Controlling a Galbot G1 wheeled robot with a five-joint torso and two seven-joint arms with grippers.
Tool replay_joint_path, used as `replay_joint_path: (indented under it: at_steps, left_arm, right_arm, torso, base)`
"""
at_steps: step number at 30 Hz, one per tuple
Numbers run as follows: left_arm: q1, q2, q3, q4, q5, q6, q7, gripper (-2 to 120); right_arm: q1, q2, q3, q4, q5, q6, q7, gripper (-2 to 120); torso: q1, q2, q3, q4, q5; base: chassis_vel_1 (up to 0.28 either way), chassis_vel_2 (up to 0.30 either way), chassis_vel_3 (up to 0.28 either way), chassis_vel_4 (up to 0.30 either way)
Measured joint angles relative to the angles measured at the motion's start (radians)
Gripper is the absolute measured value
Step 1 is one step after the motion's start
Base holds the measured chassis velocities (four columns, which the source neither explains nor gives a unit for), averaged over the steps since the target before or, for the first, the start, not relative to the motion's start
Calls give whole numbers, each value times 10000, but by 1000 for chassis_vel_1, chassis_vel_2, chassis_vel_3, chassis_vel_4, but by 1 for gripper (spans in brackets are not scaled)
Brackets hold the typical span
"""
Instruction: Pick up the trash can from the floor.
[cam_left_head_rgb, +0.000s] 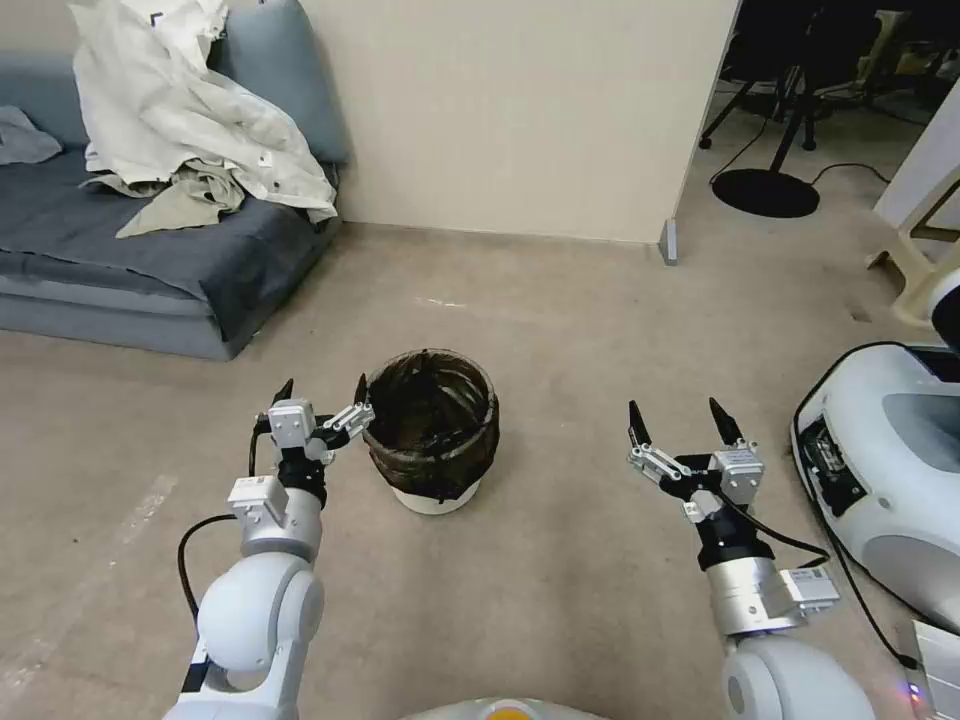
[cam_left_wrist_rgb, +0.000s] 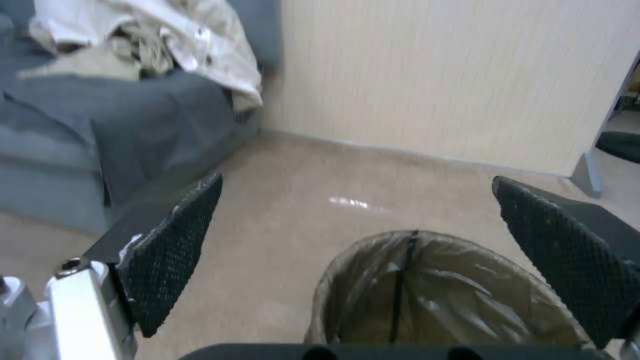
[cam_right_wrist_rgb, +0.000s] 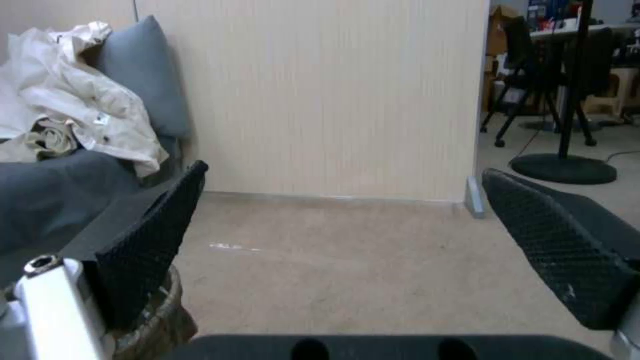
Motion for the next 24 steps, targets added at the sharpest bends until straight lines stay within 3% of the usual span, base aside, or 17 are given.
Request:
replay_joint_path:
  at_steps: [8,12,24]
  left_arm:
    - [-736,442,-19,41,-625,1506,-383,100]
    - [-980,558,-18,220,-706,1743,-440,100]
    - [-2763,1373,529,1850,-1767,2997,-777,100]
  right_arm:
    - [62,-82,-27,36,41,-17,4,100]
    - [92,-116,-29,33,61,-33,5,100]
    - [327,-254,1,-228,247,-155,30,100]
  torso:
    - [0,0,0,0,1]
    - [1,0,0,0,-1]
    - [1,-1,1,0,0]
  base:
    - [0,0,0,0]
    - [0,0,0,0]
    - [0,0,0,0]
